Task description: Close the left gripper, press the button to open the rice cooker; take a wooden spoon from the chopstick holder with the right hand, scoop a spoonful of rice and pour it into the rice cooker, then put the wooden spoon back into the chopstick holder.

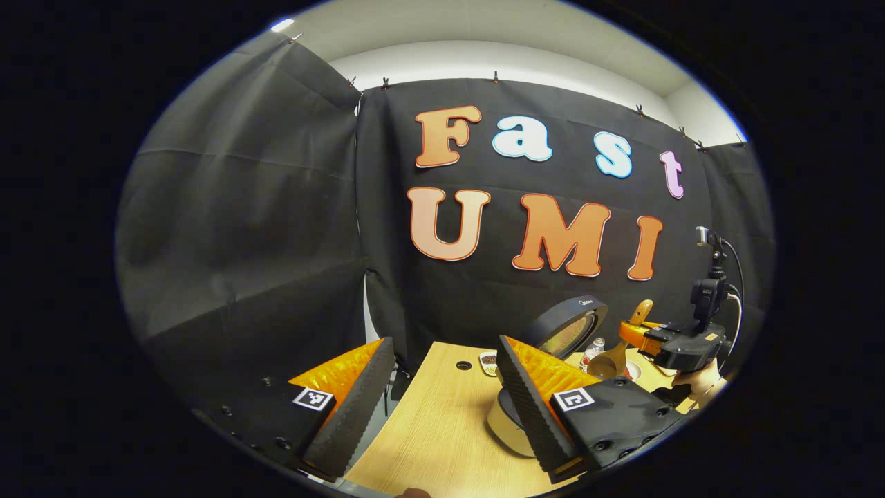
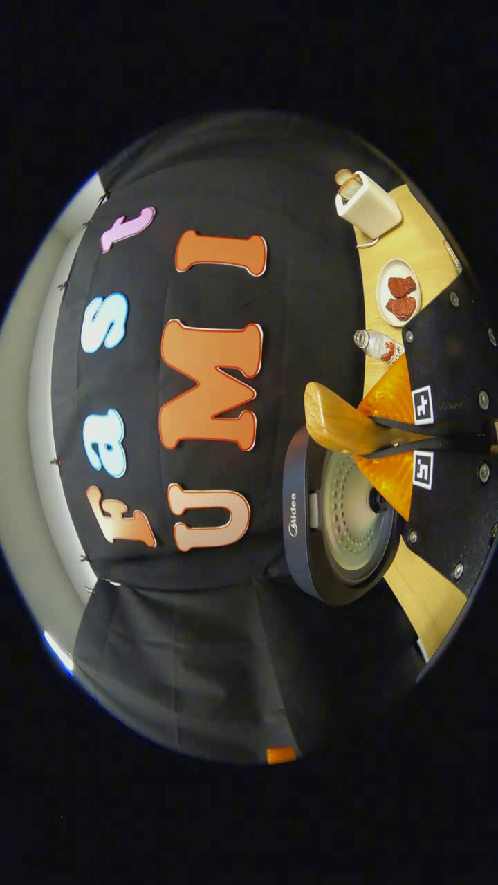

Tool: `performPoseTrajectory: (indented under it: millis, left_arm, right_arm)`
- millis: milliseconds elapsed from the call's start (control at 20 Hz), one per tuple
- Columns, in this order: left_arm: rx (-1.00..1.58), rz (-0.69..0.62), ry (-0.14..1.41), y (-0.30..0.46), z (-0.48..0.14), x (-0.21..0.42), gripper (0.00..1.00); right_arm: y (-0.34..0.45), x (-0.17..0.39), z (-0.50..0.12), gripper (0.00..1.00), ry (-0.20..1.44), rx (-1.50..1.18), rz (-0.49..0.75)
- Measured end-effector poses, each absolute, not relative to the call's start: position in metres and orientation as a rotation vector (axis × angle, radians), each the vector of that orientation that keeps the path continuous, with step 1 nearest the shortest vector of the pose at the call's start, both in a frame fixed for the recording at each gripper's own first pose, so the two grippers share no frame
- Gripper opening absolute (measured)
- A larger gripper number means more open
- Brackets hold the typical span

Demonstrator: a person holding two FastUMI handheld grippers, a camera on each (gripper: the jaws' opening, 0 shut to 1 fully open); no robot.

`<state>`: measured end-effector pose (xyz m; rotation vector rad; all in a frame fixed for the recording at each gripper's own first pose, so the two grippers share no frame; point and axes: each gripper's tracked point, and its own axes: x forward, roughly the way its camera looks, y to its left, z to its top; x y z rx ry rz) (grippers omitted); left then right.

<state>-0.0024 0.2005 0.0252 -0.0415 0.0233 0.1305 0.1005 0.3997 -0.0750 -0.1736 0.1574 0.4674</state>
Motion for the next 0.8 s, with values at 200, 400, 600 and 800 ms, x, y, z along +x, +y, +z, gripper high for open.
performPoseTrajectory:
  millis: [200, 400, 600, 800]
  left_arm:
    - [-0.039, 0.140, 0.024, 0.205, 0.024, -0.003, 0.99]
    - [-0.043, 0.152, 0.031, 0.208, 0.021, -0.007, 0.99]
    - [-0.043, 0.155, 0.031, 0.209, 0.021, -0.007, 1.00]
    - [-0.033, 0.149, 0.026, 0.205, 0.026, -0.005, 1.00]
  right_arm:
    - [0.408, 0.093, -0.076, 0.00, 0.112, -0.288, 0.509]
    - [0.410, 0.088, -0.085, 0.00, 0.101, -0.310, 0.540]
    - [0.401, 0.094, -0.094, 0.00, 0.158, -0.180, 0.527]
    - [0.380, 0.101, -0.085, 0.00, 0.219, 0.004, 0.477]
